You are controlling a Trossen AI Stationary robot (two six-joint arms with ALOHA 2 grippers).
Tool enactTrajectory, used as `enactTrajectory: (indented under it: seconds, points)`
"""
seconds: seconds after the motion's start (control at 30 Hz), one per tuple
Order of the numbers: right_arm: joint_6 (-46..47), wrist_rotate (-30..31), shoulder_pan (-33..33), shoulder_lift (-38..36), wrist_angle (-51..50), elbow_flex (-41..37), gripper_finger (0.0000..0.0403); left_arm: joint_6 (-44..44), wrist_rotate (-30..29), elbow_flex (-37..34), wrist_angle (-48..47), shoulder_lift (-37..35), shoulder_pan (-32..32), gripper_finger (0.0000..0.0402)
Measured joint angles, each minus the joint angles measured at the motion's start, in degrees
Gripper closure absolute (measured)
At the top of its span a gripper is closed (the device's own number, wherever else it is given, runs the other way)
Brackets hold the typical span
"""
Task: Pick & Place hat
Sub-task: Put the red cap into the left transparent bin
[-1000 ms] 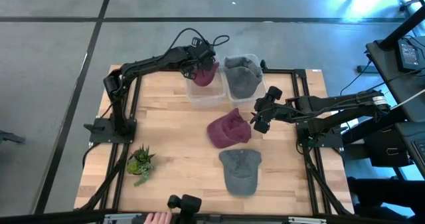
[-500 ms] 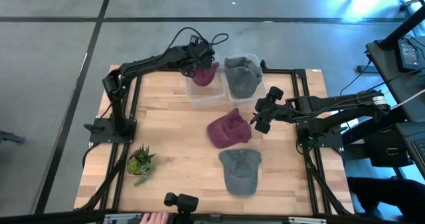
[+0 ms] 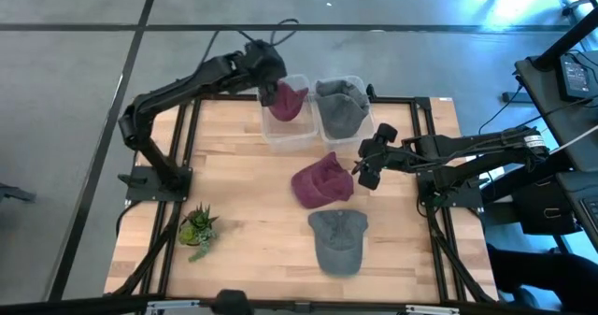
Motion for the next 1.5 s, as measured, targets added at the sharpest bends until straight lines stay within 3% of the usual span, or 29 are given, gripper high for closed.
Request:
enactTrajectory:
  seconds: [0.13, 0.23, 0.4, 0.6, 0.77, 0.87, 0.93, 1.1, 1.5]
  points:
    - [3.31, -1.66, -0.01, 0.00, -0.19, 0.00, 0.0123, -8.94, 18.66, -0.34, -1.31, -1.53, -0.28, 0.0181]
    - [8.71, -3.43, -0.01, 0.00, -1.32, 0.00, 0.0123, -13.08, 24.61, -1.84, -0.12, -1.84, -2.29, 0.0183]
    - [24.18, -6.27, 0.95, 0.00, -4.88, 0.00, 0.0123, -18.73, 23.56, -5.95, 1.67, -2.17, -7.54, 0.0181]
    - [35.86, -7.14, 5.85, 1.73, -6.90, -0.61, 0.0123, -23.29, 17.15, -12.12, 7.33, -2.67, -15.08, 0.0183]
    - [34.72, -13.79, 9.52, 3.39, 10.61, -7.98, 0.0123, -25.30, 16.65, -20.87, 20.97, -8.13, -19.95, 0.0181]
    - [36.41, -14.59, 10.22, 3.75, 21.84, -13.38, 0.0123, -25.43, 17.73, -26.69, 27.95, -11.66, -22.01, 0.0182]
    - [38.87, -13.73, 10.24, 3.76, 23.92, -15.75, 0.0123, -26.32, 17.68, -29.43, 30.90, -13.48, -23.01, 0.0183]
    - [45.00, -10.21, 10.64, 3.86, 24.70, -19.68, 0.0123, -27.90, 17.36, -32.53, 30.04, -16.45, -24.20, 0.0181]
    - [46.48, -10.64, 10.64, 6.18, 42.52, -28.44, 0.0123, -28.27, 17.44, -33.18, 30.15, -16.75, -24.52, 0.0182]
